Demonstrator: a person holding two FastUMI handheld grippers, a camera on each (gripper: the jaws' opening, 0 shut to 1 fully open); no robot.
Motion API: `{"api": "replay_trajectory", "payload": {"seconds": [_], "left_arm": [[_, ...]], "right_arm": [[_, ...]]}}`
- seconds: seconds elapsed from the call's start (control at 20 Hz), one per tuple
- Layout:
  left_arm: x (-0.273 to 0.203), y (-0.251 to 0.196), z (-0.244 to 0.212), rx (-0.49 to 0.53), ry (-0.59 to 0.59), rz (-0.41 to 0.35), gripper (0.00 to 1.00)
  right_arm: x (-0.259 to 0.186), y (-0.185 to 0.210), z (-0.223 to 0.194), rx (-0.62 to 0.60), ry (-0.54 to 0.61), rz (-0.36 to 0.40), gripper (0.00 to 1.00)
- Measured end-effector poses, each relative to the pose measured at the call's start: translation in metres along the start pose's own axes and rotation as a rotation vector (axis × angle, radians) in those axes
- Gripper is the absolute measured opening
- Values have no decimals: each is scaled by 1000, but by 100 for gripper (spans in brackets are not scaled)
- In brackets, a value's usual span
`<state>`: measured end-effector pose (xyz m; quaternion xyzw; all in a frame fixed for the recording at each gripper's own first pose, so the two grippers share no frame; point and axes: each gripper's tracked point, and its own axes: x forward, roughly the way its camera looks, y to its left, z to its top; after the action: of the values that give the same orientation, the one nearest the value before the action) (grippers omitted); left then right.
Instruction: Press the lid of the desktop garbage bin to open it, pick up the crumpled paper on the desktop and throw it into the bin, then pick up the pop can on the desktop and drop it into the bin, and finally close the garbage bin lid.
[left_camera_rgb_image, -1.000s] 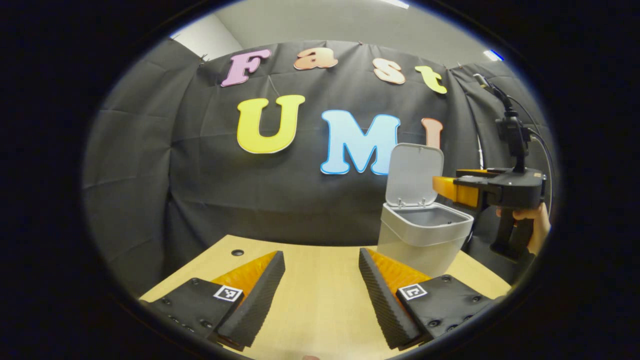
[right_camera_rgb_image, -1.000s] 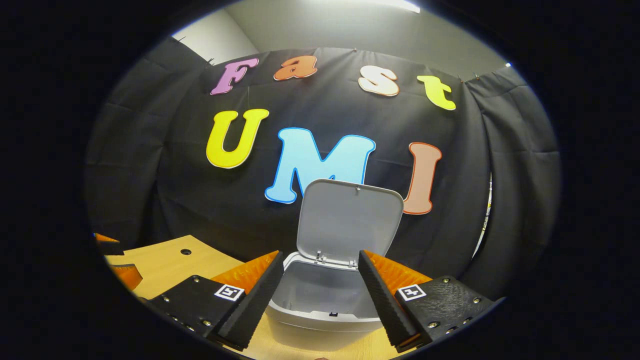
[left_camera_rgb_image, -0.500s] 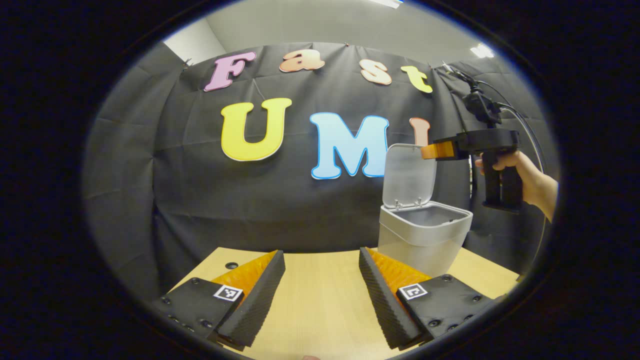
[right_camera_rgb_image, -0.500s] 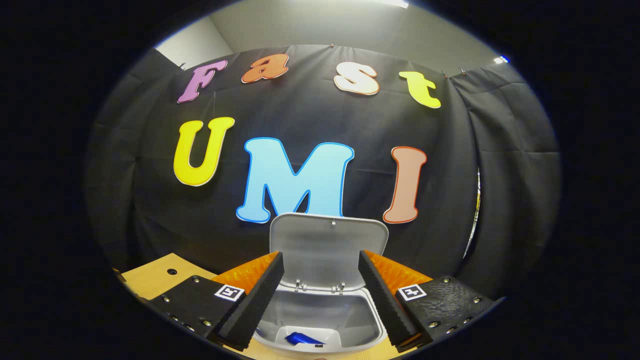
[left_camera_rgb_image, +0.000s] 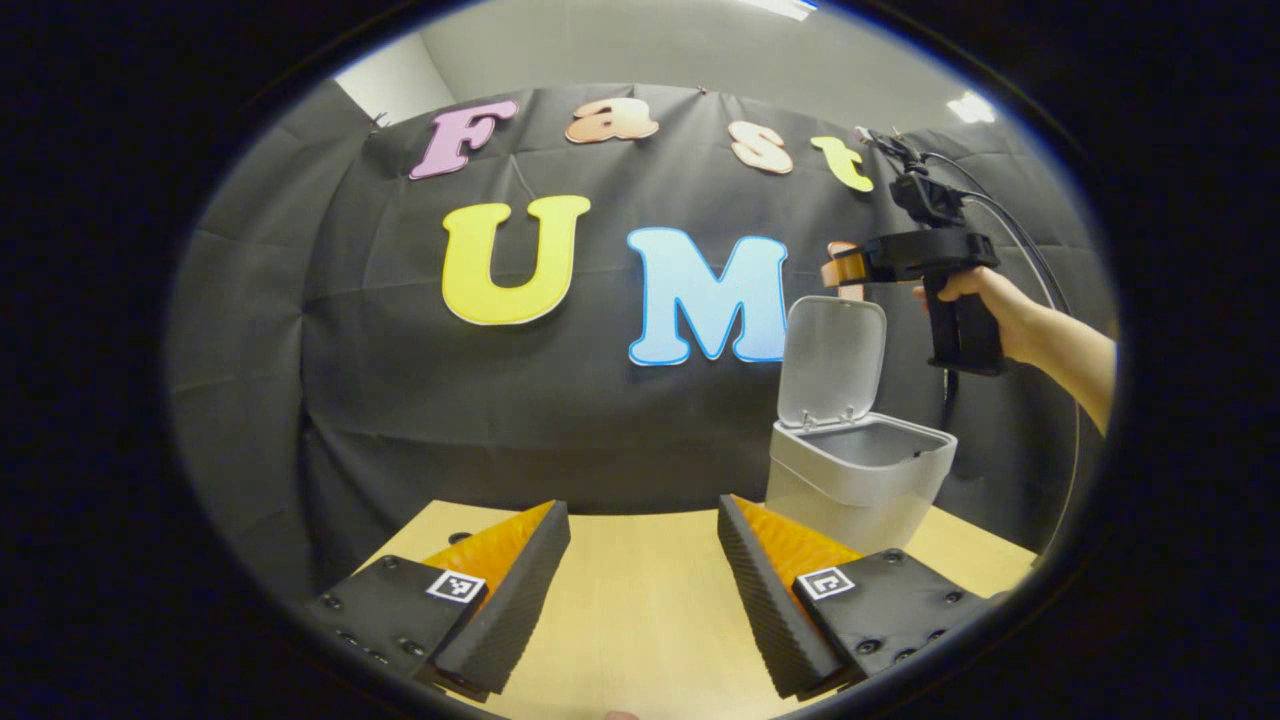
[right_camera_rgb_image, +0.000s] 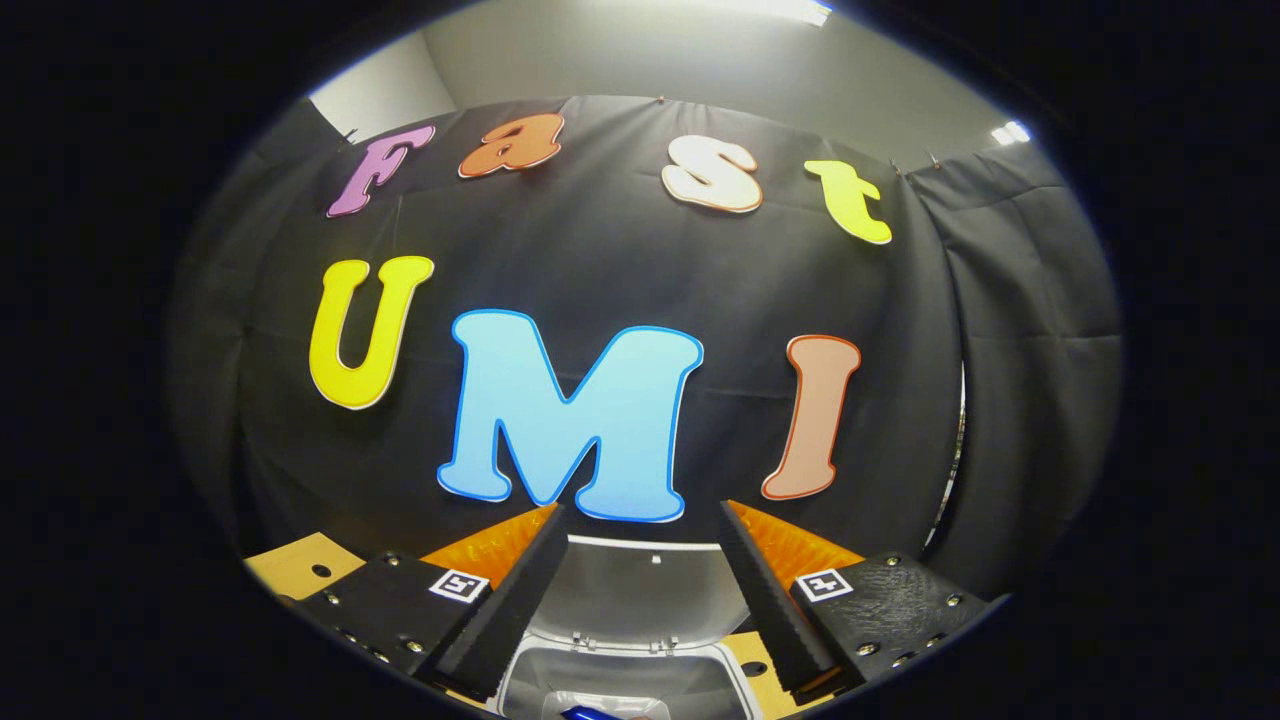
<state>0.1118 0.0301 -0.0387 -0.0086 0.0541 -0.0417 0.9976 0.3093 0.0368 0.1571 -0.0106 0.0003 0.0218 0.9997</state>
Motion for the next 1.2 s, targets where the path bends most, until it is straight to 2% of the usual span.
{"api": "replay_trajectory", "payload": {"seconds": [0.3,0.5,0.65,0.95,1.2], "left_arm": [[1,-3,-2,-36,-6,-8,98],[2,-5,-3,-43,-8,-21,98],[2,-6,-4,-38,-16,-12,98],[-22,-15,-8,-45,-25,42,98],[-45,-31,-8,-59,-12,76,98]], "right_arm": [[25,5,-13,42,82,14,96],[23,5,-21,89,126,15,96],[13,5,-25,139,142,30,96],[-25,6,-39,142,126,84,96],[-62,6,-66,160,144,119,96]]}}
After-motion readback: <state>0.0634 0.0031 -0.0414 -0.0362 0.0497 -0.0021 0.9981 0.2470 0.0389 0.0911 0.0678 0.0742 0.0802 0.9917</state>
